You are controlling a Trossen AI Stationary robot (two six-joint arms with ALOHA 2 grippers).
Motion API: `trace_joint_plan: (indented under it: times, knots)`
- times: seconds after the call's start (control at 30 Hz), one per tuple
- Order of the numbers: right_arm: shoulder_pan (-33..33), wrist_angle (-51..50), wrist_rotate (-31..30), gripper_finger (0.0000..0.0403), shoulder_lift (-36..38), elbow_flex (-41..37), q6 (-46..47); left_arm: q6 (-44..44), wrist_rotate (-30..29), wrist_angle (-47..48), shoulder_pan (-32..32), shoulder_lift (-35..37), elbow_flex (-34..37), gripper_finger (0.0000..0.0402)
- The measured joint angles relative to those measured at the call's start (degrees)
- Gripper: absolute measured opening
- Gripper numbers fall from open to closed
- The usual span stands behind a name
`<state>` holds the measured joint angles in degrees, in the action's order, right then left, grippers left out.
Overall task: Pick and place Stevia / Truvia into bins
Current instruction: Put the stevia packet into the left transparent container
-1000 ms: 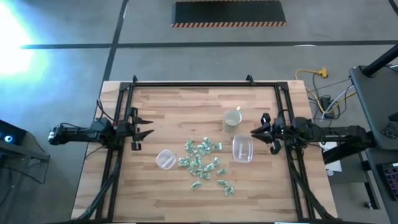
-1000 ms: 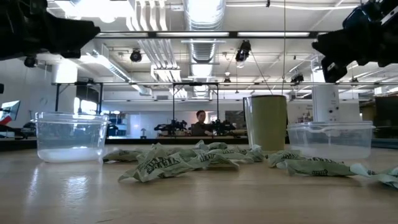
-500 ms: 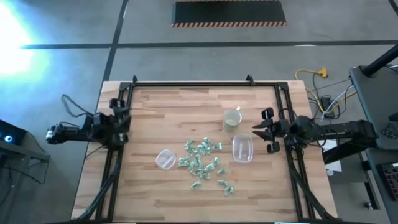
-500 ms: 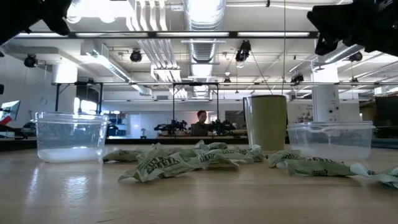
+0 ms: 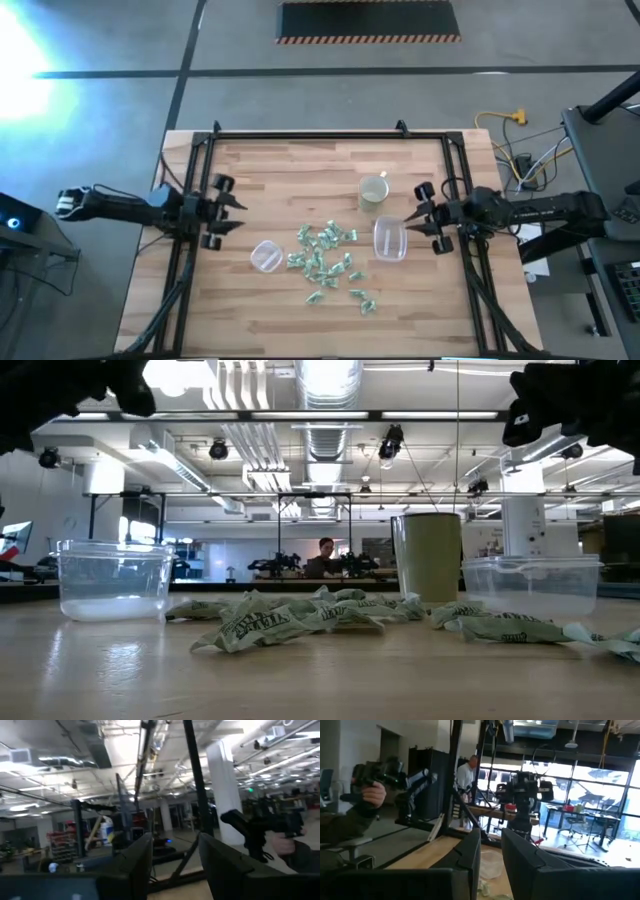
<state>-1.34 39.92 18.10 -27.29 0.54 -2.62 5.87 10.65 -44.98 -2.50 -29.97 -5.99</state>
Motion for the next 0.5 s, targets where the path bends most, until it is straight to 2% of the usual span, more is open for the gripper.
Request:
trace_joint_plan:
  times: [0.23, 0.37, 0.5]
  knots:
    - [0.0, 0.8, 0.0, 0.0068, -1.3, 0.2, -6.4, 5.1, 0.5, 2.5, -0.6, -18.2, -8.4, 0.0144]
    - [0.0, -1.7, 0.0, 0.0068, -1.5, 2.1, -8.0, 8.3, 0.5, 17.4, -0.6, -27.3, -16.8, 0.0144]
    - [0.0, -9.4, 0.0, 0.0068, -1.7, 5.3, -8.4, 9.6, 0.4, 34.7, -1.0, -35.9, -27.3, 0.0144]
